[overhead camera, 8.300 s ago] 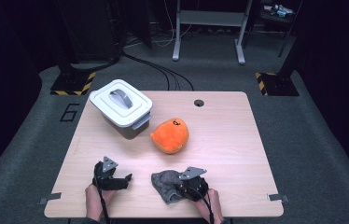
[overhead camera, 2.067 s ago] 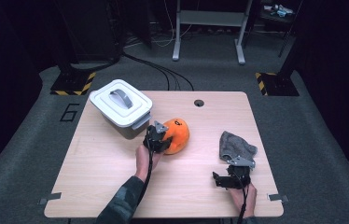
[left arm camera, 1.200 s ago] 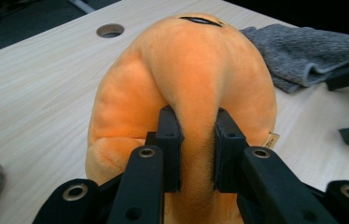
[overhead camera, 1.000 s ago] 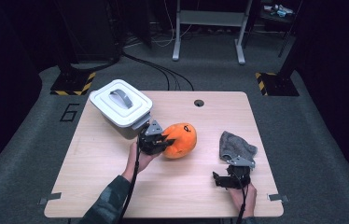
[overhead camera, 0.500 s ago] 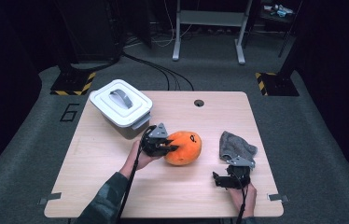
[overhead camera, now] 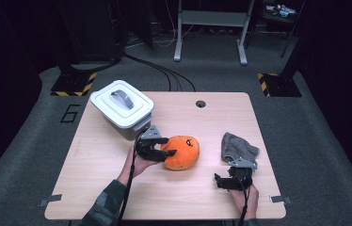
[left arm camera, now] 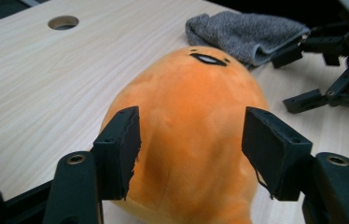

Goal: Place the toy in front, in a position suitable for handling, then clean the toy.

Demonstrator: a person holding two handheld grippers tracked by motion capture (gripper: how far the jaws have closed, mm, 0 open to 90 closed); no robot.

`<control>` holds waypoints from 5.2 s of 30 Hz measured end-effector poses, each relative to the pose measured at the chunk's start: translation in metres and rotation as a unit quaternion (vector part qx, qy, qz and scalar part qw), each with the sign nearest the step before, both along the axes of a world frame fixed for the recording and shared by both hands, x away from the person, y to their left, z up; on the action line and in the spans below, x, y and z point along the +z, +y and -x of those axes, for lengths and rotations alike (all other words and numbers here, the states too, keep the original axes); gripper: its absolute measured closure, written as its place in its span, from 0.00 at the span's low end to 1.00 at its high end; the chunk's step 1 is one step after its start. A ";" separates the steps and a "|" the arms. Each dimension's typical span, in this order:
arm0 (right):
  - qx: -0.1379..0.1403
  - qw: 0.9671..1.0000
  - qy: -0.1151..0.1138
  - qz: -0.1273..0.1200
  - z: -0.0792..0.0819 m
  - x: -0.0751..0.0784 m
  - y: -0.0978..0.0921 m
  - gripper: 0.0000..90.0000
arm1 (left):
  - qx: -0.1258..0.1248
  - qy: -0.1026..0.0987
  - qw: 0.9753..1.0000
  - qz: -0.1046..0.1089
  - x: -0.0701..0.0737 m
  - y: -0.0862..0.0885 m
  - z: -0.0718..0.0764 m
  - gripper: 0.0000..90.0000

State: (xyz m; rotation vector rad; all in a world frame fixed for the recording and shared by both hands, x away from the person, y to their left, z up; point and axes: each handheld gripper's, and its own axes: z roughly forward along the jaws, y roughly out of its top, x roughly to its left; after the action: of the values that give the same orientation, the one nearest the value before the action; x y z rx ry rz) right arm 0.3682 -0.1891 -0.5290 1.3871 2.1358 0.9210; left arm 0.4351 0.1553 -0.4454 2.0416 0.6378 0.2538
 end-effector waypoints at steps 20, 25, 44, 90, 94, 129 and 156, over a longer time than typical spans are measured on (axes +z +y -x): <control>0.000 1.000 0.000 0.000 0.000 0.000 0.000 0.08 | 0.105 0.026 0.994 0.008 -0.042 0.000 0.052 0.39; -0.001 1.000 0.001 -0.002 0.000 0.000 0.000 0.08 | 0.119 0.025 0.993 -0.001 -0.048 -0.005 0.051 0.54; -0.001 1.000 -0.001 0.000 0.000 0.000 -0.001 0.09 | 0.109 0.026 0.994 -0.002 -0.051 0.005 0.039 0.84; -0.072 0.997 0.000 -0.001 -0.056 0.048 -0.032 0.00 | 0.101 0.028 0.994 -0.002 -0.050 0.005 0.041 0.84; -0.092 0.995 0.032 0.002 -0.074 0.039 -0.031 0.00 | 0.102 0.030 0.994 0.001 -0.050 0.006 0.040 0.84; -0.100 0.993 0.022 -0.056 -0.070 0.032 -0.044 0.76 | 0.089 0.023 0.996 -0.010 -0.046 0.003 0.037 0.84; 0.075 0.996 -0.009 -0.049 -0.060 0.106 0.067 0.76 | 0.071 0.019 0.997 -0.021 -0.038 -0.002 0.034 0.83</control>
State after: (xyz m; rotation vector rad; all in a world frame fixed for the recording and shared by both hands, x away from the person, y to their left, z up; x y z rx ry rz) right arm 0.4281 -0.1216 -0.4230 1.2709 2.2332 1.1045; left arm 0.4013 0.1529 -0.4831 2.0478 0.8084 0.3130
